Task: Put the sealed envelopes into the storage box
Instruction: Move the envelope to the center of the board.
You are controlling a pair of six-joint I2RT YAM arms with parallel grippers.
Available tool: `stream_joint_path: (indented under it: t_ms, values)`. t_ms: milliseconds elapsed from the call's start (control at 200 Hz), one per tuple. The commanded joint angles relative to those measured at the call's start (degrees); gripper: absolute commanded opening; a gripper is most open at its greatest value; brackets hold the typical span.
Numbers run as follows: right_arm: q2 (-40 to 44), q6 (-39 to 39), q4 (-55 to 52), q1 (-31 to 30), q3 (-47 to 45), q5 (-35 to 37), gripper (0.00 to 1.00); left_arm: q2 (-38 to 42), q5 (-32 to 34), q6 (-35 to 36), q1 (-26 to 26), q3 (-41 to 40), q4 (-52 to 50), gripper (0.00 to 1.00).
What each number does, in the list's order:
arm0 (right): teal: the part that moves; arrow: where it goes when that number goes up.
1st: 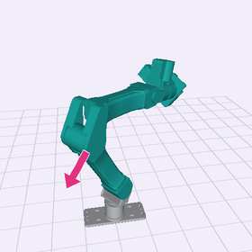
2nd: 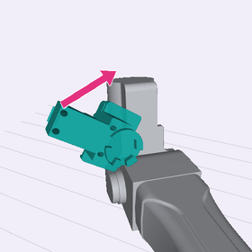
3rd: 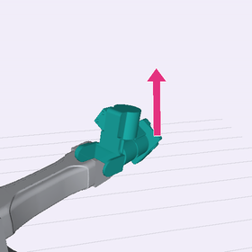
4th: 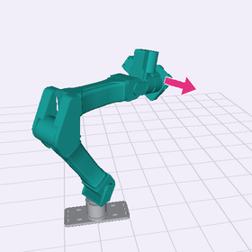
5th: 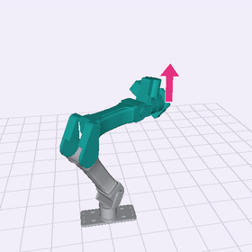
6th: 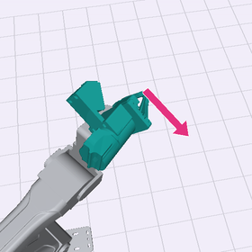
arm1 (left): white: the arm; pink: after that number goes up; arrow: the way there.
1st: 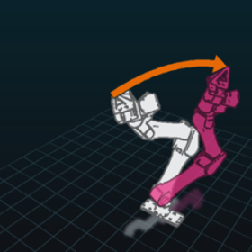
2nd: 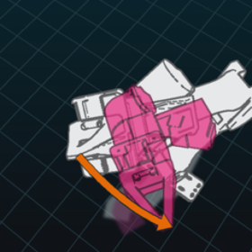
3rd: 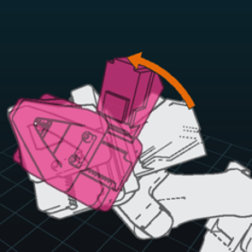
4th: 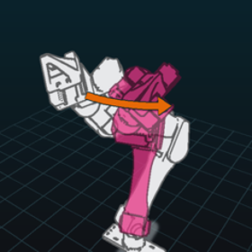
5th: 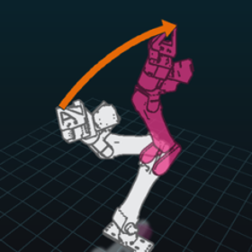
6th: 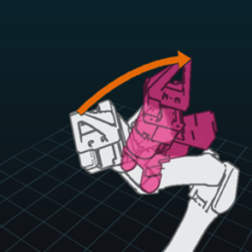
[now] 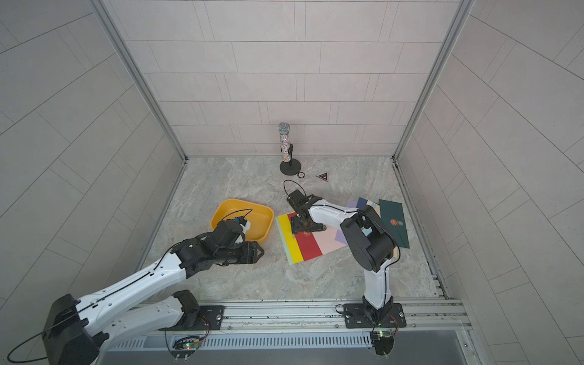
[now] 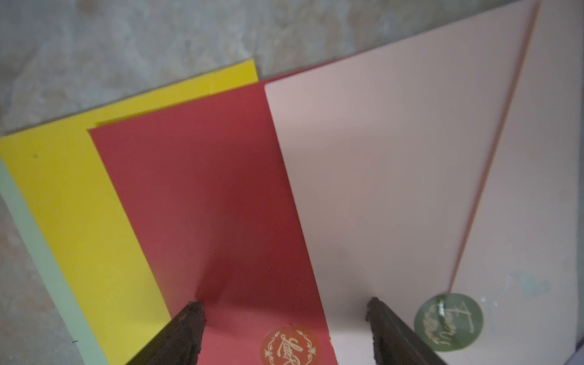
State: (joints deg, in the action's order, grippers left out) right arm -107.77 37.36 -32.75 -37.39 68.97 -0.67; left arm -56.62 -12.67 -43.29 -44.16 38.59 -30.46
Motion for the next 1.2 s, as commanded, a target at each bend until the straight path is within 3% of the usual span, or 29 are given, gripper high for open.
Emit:
stream_joint_path:
  t_ms: [0,230,335,470,610,720,891,1066,1191]
  values:
    - [-0.9,6.3,-2.7,-5.0,-6.8,-2.8,0.84,0.3,0.4,-1.1,-0.2,-1.2,-0.6,0.72]
    - [7.5,12.5,-0.2,-13.0,-10.4,-3.3,0.84,2.1,-2.0,-3.6,-0.8,-3.9,0.3,0.72]
    - [13.3,12.5,-0.8,-13.9,-11.5,-3.1,0.85,3.4,-2.6,-4.1,-0.9,-4.6,0.2,0.72]
    - [22.5,9.9,-1.5,-9.7,-14.4,2.1,0.86,3.5,-3.4,-4.8,-1.0,-3.9,0.6,0.72]
    - [28.3,5.2,-1.1,-0.6,-18.6,-1.9,0.87,0.5,-4.6,-5.8,-2.5,-1.9,3.5,0.72]
    - [31.7,3.7,0.5,6.0,-23.7,-5.3,0.87,-4.9,-4.2,-6.6,-5.4,1.3,6.3,0.72]
    - [34.4,2.3,8.3,16.2,-32.6,-17.6,0.83,-17.8,-3.5,-7.3,-11.1,7.8,14.0,0.72]
    - [32.9,1.4,13.7,18.5,-37.9,-24.1,0.81,-34.4,-4.6,-6.4,-14.8,16.5,18.0,0.67]
    - [31.1,2.1,17.8,18.9,-40.6,-28.1,0.80,-40.8,-3.7,-7.1,-15.1,18.7,18.7,0.66]
